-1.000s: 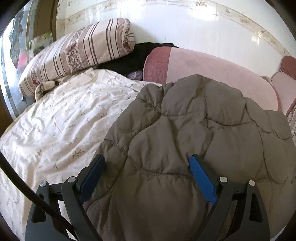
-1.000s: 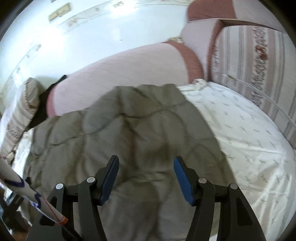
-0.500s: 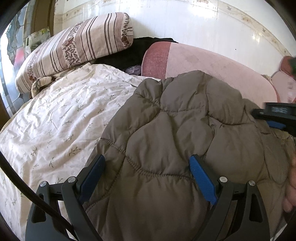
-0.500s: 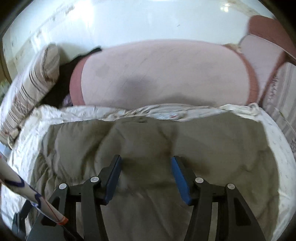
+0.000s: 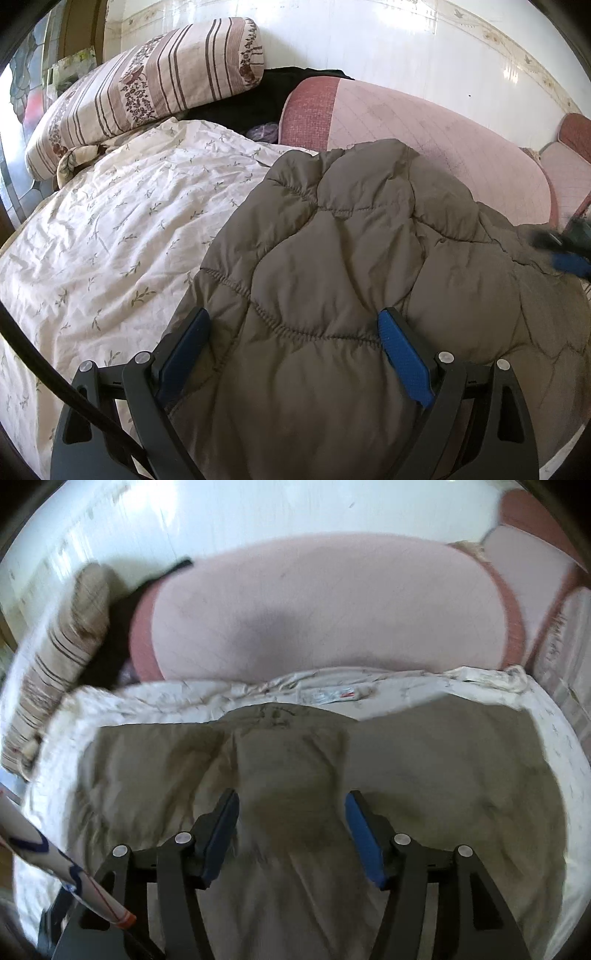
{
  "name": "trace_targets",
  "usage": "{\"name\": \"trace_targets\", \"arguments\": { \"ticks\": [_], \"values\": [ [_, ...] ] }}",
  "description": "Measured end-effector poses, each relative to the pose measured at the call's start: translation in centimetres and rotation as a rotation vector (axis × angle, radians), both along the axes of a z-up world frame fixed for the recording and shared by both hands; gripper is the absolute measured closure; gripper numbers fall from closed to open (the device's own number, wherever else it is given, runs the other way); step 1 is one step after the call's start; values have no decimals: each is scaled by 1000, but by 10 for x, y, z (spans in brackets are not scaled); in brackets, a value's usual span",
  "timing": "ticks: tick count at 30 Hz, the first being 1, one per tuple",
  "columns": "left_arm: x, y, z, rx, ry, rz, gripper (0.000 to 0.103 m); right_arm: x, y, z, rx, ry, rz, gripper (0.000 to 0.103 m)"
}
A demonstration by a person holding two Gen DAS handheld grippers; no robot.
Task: Fold large clothes
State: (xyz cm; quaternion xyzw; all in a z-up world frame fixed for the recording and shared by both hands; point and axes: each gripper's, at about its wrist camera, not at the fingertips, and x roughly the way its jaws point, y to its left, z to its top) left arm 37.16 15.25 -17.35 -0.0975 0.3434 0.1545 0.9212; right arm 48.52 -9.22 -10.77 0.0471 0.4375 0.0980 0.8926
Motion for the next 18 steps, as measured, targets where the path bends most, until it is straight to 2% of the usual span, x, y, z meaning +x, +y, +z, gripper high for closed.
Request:
{"name": "trace_targets", "arguments": {
  "ticks": [4, 7, 9, 10, 14, 16, 18],
  "values": [
    [-2, -3, 0, 9, 3, 0, 11, -56, -43, 2, -93, -42, -108, 39],
    [-3, -4, -1, 16, 5, -2, 11, -115, -86, -4, -83, -49, -199, 39],
    [-4, -5, -2, 23, 4, 0, 11, -140, -105, -9, -59, -70, -227, 39],
    [-4, -6, -2, 28, 5, 2, 11, -147, -114, -15, -86, -60, -262, 39],
    [-4, -9, -3, 48, 7, 5, 11, -141, -147, -39, -56, 1, -325, 41],
    [-3, -10, -4, 57, 7, 3, 11, -135, -152, -51, -18, 23, -324, 41],
    [-2, -11, -5, 64, 6, 6, 10, -130, -150, -59, -23, 40, -321, 40]
  ]
}}
